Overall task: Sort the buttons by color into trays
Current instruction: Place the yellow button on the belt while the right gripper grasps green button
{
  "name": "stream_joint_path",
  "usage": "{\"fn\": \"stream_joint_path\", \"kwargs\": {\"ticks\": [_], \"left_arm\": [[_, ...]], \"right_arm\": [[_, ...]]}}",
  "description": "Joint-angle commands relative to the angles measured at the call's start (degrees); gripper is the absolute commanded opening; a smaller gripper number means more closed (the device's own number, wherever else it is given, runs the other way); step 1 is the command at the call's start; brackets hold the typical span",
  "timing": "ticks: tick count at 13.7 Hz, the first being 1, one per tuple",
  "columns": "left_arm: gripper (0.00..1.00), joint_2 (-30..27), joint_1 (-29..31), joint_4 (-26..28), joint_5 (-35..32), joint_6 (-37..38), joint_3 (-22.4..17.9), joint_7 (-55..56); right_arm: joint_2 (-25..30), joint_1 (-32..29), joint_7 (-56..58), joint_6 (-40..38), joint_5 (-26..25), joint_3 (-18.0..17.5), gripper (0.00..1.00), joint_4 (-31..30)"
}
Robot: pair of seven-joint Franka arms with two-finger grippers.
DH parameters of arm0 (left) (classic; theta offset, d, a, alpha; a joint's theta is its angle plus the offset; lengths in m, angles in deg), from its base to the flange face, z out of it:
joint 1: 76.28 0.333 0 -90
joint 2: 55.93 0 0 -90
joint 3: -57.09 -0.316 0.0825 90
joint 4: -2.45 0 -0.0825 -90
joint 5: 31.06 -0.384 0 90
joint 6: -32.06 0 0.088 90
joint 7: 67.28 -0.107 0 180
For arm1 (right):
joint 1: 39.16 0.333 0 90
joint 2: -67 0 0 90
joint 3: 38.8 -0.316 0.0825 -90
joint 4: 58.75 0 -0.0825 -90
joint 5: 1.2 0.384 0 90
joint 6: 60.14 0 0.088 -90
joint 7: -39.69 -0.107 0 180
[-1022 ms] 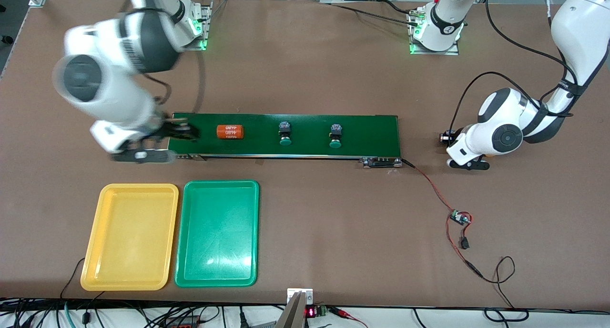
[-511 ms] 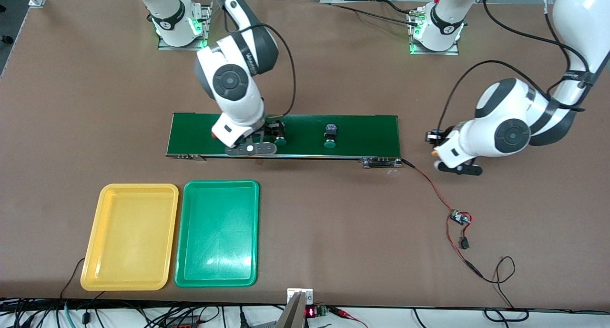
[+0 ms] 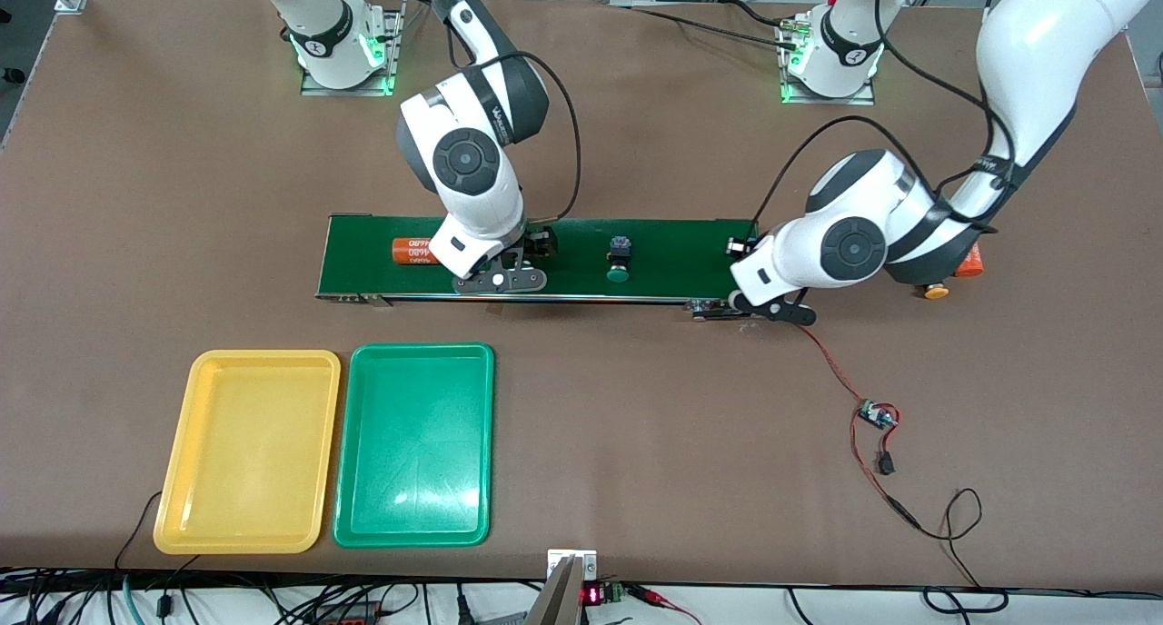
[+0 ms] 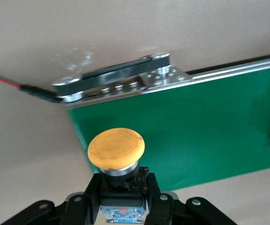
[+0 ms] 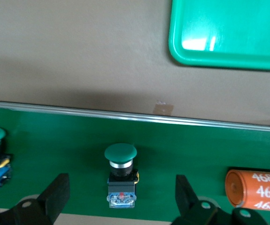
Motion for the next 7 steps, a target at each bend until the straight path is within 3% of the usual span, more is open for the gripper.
{"fn": "stream_joint_path", "kwargs": {"ticks": [1,3,4,5,6,7], "left_arm": [[0.22,1.0,-6.1,-1.2,1.2,-1.6,-3.3,3.2],[0.26,1.0,-8.0,-0.8,1.2,-1.5,-4.3,4.9],[0.33,1.0,-8.0,-0.2,1.2,-1.5,-4.3,5.5],[0.46,1.0,-8.0,-0.1,1.2,-1.1,-4.3,6.3],[0.88,0.9,-8.0,0.3,1.2,-0.9,-4.3,7.8],[1.0,0.7,-7.8,0.2,1.2,-0.7,-4.3,8.1]], "right_arm": [[-0.1,0.6,-0.6,-0.1,1.1,0.8,1.0,-2.5],[-0.1,0.8,-0.5,0.1,1.0,0.8,1.0,-3.7],[-0.1,0.7,-0.5,0.7,1.0,0.8,1.0,-4.4],[0.0,1.0,-0.5,1.7,1.0,0.8,1.0,-5.5],[0.1,1.5,-0.5,2.4,1.0,0.8,1.0,-6.1],[0.1,1.9,-0.4,2.9,0.9,0.8,1.0,-6.7]]}}
